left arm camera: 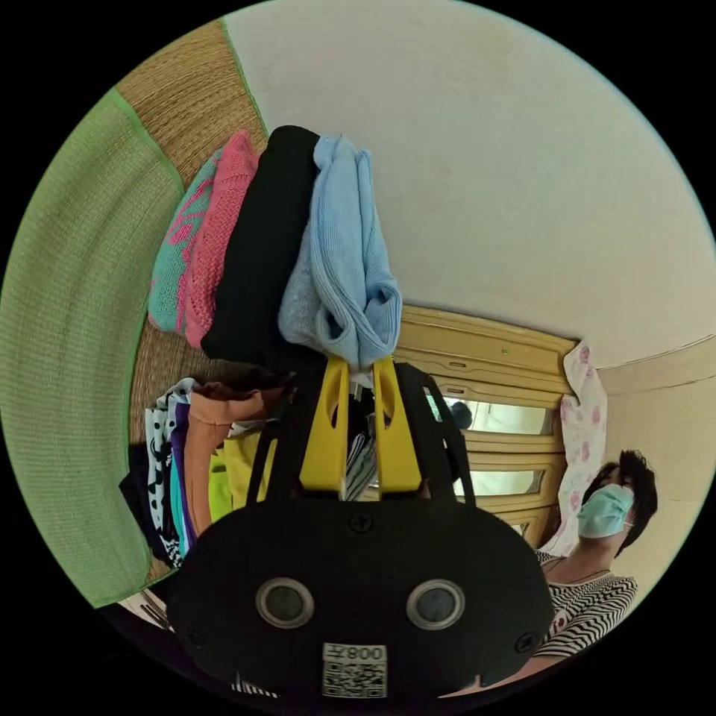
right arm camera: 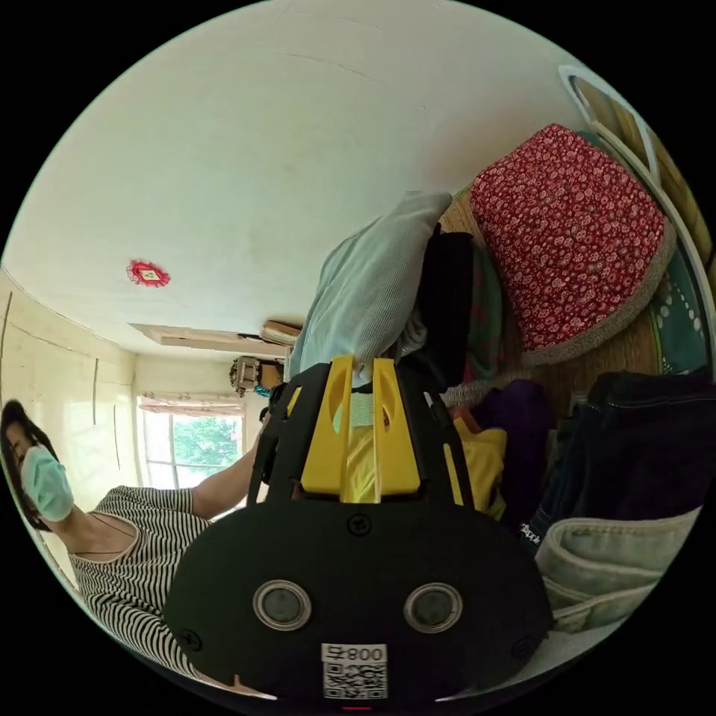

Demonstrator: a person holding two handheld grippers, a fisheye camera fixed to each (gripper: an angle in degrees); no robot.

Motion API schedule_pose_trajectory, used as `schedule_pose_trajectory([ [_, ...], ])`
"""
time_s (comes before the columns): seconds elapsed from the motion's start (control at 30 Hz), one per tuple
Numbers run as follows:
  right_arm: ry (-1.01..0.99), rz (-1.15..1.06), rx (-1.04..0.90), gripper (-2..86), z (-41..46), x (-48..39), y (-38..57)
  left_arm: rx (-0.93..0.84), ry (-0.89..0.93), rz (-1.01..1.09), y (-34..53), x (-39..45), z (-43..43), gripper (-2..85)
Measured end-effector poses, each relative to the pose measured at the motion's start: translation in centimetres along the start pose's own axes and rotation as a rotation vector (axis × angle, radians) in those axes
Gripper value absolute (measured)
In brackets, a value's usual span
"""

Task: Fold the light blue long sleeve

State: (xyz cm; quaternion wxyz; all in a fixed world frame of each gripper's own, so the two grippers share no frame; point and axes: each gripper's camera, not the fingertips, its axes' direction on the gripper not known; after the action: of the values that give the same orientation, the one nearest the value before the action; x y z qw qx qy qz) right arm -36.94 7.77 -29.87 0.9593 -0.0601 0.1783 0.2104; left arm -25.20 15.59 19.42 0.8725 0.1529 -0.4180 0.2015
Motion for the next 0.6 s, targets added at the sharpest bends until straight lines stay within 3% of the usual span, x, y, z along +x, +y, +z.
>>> schedule_pose_trajectory([
  [0.3, 0.254, -0.231, 0.199, 0.2, -4.6, -9.6, 0.2, 0.001, -0.106, 0.245, 0.9, 10.1, 1.4, 1.0],
  [0.4, 0.37, -0.299, 0.069, 0.1, -1.2, -11.1, -1.2, -0.078, -0.225, 0.338, -1.2, 12.4, 5.0, 0.4],
  [0.5, 0.504, -0.285, -0.087, 0.2, 2.6, -10.3, -1.9, -0.175, -0.312, 0.297, -3.4, 11.6, 9.1, 0.2],
  [0.6, 0.497, -0.277, -0.051, 0.3, 1.4, -10.9, -1.5, -0.251, -0.388, 0.244, -3.9, 10.1, 11.3, 0.2],
])
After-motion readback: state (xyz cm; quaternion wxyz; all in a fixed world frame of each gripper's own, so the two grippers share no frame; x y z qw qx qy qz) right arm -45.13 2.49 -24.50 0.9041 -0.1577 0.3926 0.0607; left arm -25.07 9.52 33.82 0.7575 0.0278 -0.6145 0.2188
